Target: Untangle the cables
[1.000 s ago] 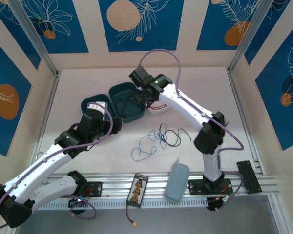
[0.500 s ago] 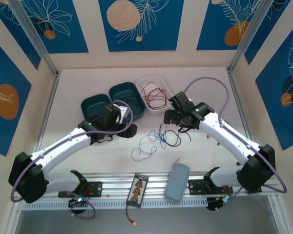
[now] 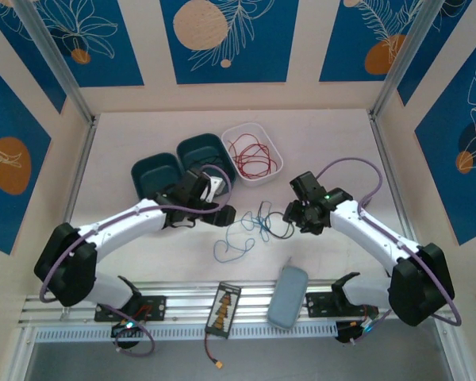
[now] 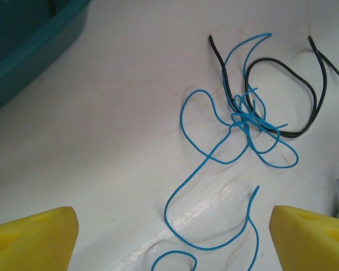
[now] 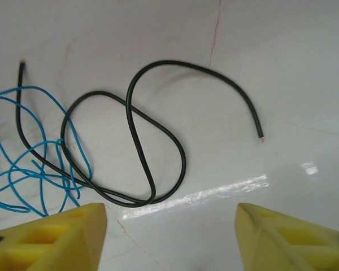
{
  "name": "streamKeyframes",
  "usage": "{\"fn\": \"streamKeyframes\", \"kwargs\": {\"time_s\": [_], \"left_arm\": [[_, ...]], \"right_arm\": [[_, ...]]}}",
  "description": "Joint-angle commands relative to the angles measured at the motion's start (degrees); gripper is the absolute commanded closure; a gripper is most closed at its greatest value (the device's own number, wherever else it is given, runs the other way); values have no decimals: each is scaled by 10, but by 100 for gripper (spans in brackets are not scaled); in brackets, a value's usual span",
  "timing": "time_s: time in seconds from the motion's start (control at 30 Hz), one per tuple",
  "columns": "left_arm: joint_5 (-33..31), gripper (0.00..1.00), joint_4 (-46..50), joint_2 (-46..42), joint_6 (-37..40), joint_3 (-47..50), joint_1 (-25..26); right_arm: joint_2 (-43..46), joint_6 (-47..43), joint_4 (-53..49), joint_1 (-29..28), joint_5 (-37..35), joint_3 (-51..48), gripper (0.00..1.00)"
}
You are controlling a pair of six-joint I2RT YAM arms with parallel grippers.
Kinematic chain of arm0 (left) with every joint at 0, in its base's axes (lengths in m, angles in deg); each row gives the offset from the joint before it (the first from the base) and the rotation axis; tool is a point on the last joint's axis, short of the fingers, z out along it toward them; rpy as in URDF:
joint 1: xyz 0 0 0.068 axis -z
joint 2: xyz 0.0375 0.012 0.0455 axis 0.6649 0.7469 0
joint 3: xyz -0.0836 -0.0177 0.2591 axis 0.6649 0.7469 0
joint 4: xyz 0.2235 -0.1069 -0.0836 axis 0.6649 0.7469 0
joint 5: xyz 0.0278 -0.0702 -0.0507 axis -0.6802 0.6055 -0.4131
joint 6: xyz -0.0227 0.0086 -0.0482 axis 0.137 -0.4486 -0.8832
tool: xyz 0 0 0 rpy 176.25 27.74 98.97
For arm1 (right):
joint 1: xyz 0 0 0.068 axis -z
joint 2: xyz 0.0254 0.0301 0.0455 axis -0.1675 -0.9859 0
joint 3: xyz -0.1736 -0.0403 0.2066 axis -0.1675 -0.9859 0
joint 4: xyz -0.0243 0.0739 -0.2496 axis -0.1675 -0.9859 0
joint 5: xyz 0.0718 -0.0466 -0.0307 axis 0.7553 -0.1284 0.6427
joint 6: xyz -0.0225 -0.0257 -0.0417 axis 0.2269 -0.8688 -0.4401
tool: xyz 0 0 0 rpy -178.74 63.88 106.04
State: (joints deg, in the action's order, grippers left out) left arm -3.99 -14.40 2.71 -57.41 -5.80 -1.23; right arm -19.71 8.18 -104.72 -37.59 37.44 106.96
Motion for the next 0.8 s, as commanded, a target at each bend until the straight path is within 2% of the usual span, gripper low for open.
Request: {"fn": "streamKeyframes", "kwargs": {"time_s": [0.0,0.23,0.3,0.43,0.47,0.6,0.77], "left_arm": [[21,12,-18,20,-8,-11,13],[33,10,-54,42,-35,-7,20],[33,7,-62,44,-41,-3,21],[25,3,-63,41,-45,2,21],[22,1,-61,40,-45,4,21],[2,0,-55,30,-44,7,21],[-27,0,-53,15,-39,14,21]], "right_arm": [[-27,18,40,1,35,-10,45],[-106,12,61,-10,36,7,55],[-127,9,63,-12,31,14,58],[-158,13,61,-12,20,23,67],[-161,14,58,-13,20,26,74],[-144,16,16,-30,-26,51,95],[-82,11,-49,-40,-83,85,100]]}}
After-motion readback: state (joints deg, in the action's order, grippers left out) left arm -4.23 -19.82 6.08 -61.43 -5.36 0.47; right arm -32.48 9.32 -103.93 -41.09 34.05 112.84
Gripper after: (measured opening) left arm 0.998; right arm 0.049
